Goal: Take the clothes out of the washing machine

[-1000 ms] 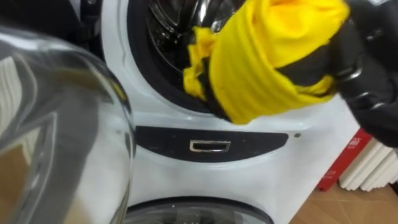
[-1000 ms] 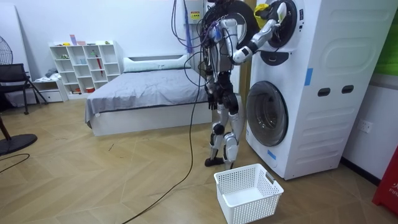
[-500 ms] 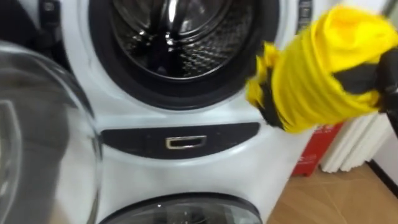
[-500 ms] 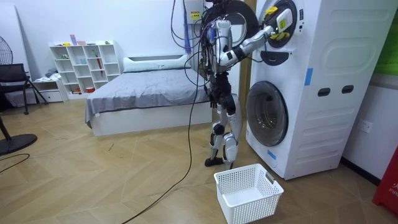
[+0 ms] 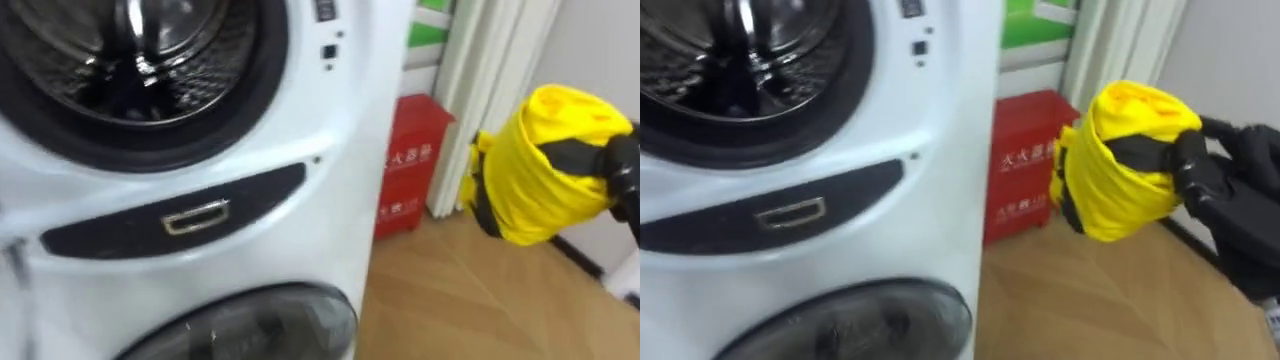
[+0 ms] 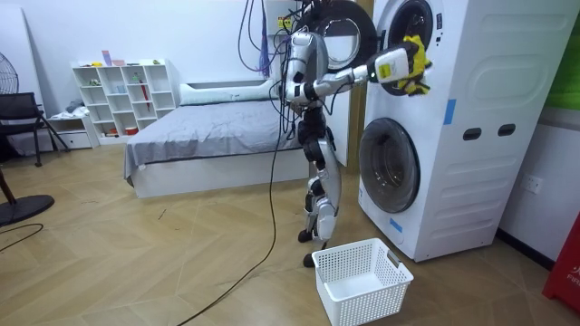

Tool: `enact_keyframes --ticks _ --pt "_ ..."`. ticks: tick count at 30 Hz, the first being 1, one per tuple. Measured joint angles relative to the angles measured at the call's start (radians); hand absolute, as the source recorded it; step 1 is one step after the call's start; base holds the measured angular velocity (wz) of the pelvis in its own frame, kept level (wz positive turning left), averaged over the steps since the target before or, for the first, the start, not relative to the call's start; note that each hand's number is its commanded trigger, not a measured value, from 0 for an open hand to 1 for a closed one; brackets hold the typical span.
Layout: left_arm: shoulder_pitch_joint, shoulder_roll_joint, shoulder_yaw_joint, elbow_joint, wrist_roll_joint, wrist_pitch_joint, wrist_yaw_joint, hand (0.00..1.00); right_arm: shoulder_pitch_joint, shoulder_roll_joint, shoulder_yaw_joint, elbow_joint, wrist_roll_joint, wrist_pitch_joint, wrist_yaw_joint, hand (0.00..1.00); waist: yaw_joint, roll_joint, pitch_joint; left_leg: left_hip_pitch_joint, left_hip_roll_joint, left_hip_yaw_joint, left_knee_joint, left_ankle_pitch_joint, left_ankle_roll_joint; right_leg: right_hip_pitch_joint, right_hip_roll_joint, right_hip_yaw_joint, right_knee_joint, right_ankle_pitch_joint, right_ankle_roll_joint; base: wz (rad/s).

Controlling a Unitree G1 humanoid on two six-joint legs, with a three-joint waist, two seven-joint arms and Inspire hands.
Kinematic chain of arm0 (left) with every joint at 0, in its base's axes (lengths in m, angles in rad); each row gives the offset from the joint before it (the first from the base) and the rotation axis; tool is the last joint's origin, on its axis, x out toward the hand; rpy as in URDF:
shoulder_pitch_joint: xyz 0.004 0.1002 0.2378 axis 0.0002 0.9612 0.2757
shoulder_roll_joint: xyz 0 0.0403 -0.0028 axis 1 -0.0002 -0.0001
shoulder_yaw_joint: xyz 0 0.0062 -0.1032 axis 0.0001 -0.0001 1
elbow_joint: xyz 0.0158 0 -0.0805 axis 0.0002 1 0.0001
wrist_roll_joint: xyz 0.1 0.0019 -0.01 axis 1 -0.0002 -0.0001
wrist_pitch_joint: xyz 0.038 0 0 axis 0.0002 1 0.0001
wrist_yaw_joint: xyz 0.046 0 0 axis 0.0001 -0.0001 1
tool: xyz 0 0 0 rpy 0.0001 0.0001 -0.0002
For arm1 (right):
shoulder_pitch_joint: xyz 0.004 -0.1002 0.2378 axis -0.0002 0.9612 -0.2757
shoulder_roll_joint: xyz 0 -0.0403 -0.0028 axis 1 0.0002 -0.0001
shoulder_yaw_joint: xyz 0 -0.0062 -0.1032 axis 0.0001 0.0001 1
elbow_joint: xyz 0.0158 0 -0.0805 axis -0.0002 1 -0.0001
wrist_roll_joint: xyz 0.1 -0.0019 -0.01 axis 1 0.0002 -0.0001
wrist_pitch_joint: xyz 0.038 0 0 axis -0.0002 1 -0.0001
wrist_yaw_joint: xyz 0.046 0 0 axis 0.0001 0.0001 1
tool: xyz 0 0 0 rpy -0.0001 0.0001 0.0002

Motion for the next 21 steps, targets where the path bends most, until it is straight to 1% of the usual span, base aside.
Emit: enact_keyframes --ticks 2,4,5,6,7,10,11,12,13,14,15,16,18,19,21 --pt "-0.012 0.002 -0.006 -0.002 -0.001 0.002 0.0 0.0 -0.001 0.002 0.011 0.004 -0.03 0.004 -0.003 1.0 -0.002 0.004 -0.0017 -0.007 0.004 -0.004 -0.011 0.009 -0.003 -0.005 0.016 0.009 -0.023 0.027 -0.011 -0.3" --pt "-0.024 0.002 -0.019 0.002 -0.006 0.003 0.0 0.0 -0.006 0.001 0.011 0.02 -0.034 0.004 -0.003 1.0 -0.004 0.006 -0.0015 -0.012 0.011 0.004 -0.012 0.013 -0.006 -0.007 0.023 0.01 -0.041 0.047 -0.017 -0.28" --pt "-0.03 0.002 -0.024 0.003 -0.011 0.004 -0.001 0.0 -0.011 0.001 0.01 0.035 -0.038 0.004 -0.004 1.0 -0.007 0.006 -0.0018 -0.013 0.018 0.014 -0.012 0.014 -0.008 -0.008 0.029 0.01 -0.053 0.059 -0.021 -0.25" --pt "-0.034 0.001 -0.037 0.001 -0.02 0.006 -0.001 0.0 -0.01 0.001 0.009 0.048 -0.051 0.004 -0.006 1.0 -0.017 0.006 -0.0024 -0.016 0.021 0.017 -0.014 0.018 -0.011 -0.008 0.032 0.01 -0.063 0.069 -0.024 -0.18" --pt "-0.035 0.001 -0.047 -0.002 -0.027 0.006 -0.002 0.0 -0.011 0.001 0.009 0.056 -0.054 0.004 -0.007 1.0 -0.023 0.008 -0.003 -0.019 0.023 0.017 -0.016 0.02 -0.01 -0.009 0.034 0.01 -0.07 0.074 -0.025 -0.07" --pt "-0.046 -0.002 -0.1 -0.013 -0.049 0.007 -0.006 0.0 -0.011 0.001 0.006 0.098 -0.077 0.003 -0.035 1.0 -0.043 0.02 -0.0038 -0.039 0.025 0.017 -0.021 0.027 -0.008 -0.021 0.041 0.02 -0.097 0.101 -0.029 -0.11" --pt "-0.051 -0.002 -0.116 -0.013 -0.06 0.008 -0.009 0.0 -0.012 0.001 0.007 0.122 -0.092 0.003 -0.046 1.0 -0.051 0.026 -0.002 -0.045 0.024 0.015 -0.022 0.034 -0.011 -0.023 0.045 0.024 -0.106 0.108 -0.03 -0.09" --pt "-0.056 -0.004 -0.124 -0.013 -0.06 0.008 -0.011 0.0 -0.012 0.001 0.007 0.147 -0.114 0.003 -0.058 1.0 -0.061 0.032 -0.0009 -0.053 0.024 0.003 -0.021 0.037 -0.011 -0.028 0.046 0.023 -0.105 0.11 -0.032 -0.06" --pt "-0.059 -0.004 -0.136 -0.015 -0.06 0.008 -0.013 0.0 -0.012 0.001 0.007 0.162 -0.115 0.002 -0.064 1.0 -0.065 0.035 -0.0026 -0.061 0.023 -0.008 -0.02 0.037 -0.009 -0.035 0.047 0.023 -0.104 0.111 -0.033 0.0" --pt "-0.065 -0.004 -0.155 -0.019 -0.06 0.007 -0.02 0.0 -0.013 0.001 0.007 0.195 -0.116 0.0 -0.077 1.0 -0.072 0.044 -0.0036 -0.076 0.022 -0.016 -0.018 0.038 -0.007 -0.046 0.048 0.023 -0.104 0.113 -0.034 0.0" --pt "-0.074 -0.004 -0.178 -0.02 -0.065 0.008 -0.026 0.0 -0.015 0.001 0.008 0.23 -0.123 0.0 -0.088 1.0 -0.077 0.053 -0.0034 -0.087 0.017 -0.019 -0.018 0.04 -0.005 -0.057 0.048 0.022 -0.103 0.115 -0.035 0.0" --pt "-0.077 -0.005 -0.184 -0.022 -0.068 0.007 -0.029 0.0 -0.015 0.001 0.01 0.245 -0.13 0.0 -0.094 1.0 -0.076 0.057 -0.0038 -0.092 0.016 -0.019 -0.018 0.041 -0.005 -0.063 0.049 0.023 -0.102 0.115 -0.035 0.0" --pt "-0.088 -0.007 -0.193 -0.028 -0.076 0.007 -0.042 0.0 -0.038 0.001 0.024 0.313 -0.185 0.0 -0.11 1.0 -0.086 0.078 0.0037 -0.102 0.015 -0.019 -0.023 0.046 -0.006 -0.077 0.051 0.025 -0.102 0.121 -0.033 -0.04" --pt "-0.09 -0.007 -0.196 -0.03 -0.076 0.007 -0.044 0.0 -0.046 0.001 0.028 0.329 -0.2 0.0 -0.115 1.0 -0.089 0.083 0.0023 -0.107 0.015 -0.018 -0.024 0.046 -0.006 -0.084 0.051 0.026 -0.102 0.122 -0.033 -0.05" --pt "-0.108 -0.006 -0.214 -0.038 -0.077 0.004 -0.047 0.0 -0.064 0.002 0.045 0.374 -0.236 0.0 -0.135 1.0 -0.086 0.102 0.0031 -0.127 0.014 -0.019 -0.029 0.052 -0.008 -0.108 0.054 0.03 -0.097 0.123 -0.034 -0.05"
